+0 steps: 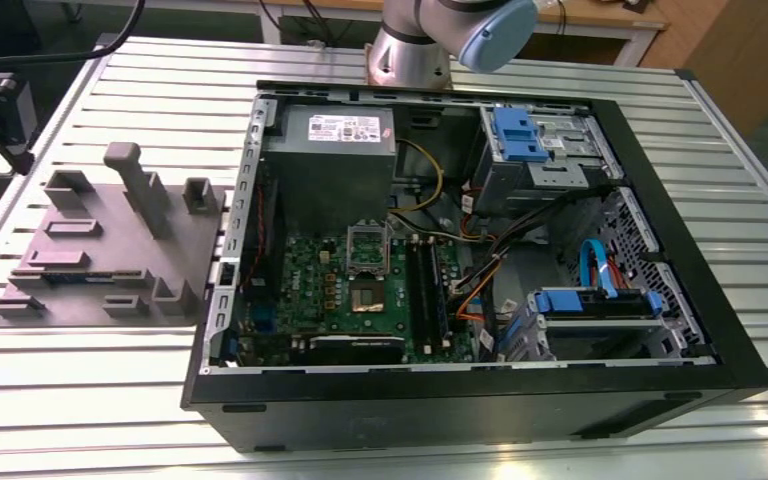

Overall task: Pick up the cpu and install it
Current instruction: 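Pick up the cpu and move it towards the insertion slot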

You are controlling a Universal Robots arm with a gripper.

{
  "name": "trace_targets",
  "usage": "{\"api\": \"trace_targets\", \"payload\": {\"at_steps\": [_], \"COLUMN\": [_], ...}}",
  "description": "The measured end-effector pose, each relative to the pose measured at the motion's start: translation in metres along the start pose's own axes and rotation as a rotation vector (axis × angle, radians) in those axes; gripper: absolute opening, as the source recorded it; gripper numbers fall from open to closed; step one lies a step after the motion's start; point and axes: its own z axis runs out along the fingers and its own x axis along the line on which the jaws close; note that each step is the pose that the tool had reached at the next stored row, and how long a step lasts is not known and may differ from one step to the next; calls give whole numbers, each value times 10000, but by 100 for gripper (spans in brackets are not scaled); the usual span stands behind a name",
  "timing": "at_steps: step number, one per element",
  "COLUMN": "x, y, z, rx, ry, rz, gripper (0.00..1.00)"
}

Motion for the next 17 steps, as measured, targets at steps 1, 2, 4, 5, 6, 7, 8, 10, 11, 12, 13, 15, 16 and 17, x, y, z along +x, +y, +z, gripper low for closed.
{"api": "trace_targets", "payload": {"at_steps": [1, 2, 4, 5, 6, 7, 8, 10, 11, 12, 13, 15, 16, 17], "x": [0, 0, 0, 0, 0, 0, 0, 0, 0, 0, 0, 0, 0, 0], "y": [0, 1, 2, 3, 3, 4, 4, 5, 6, 6, 7, 8, 9, 9], "z": [-10, -20, -40, -51, -63, -73, -83, -104, -115, -127, -139, -161, -170, -175], "rx": [0, 0, 0, 0, 0, 0, 0, -1, 0, 0, 0, -1, -1, -1], "ry": [0, 0, 0, -1, 0, 0, -1, -1, 0, 0, 0, 0, -1, -2], "rz": [0, 0, 0, 0, 0, 0, 0, 0, 0, 0, 0, 0, 0, 0], "gripper": [47, 47, 47, 47, 47, 47, 47, 47, 47, 47, 47, 47, 47, 47]}}
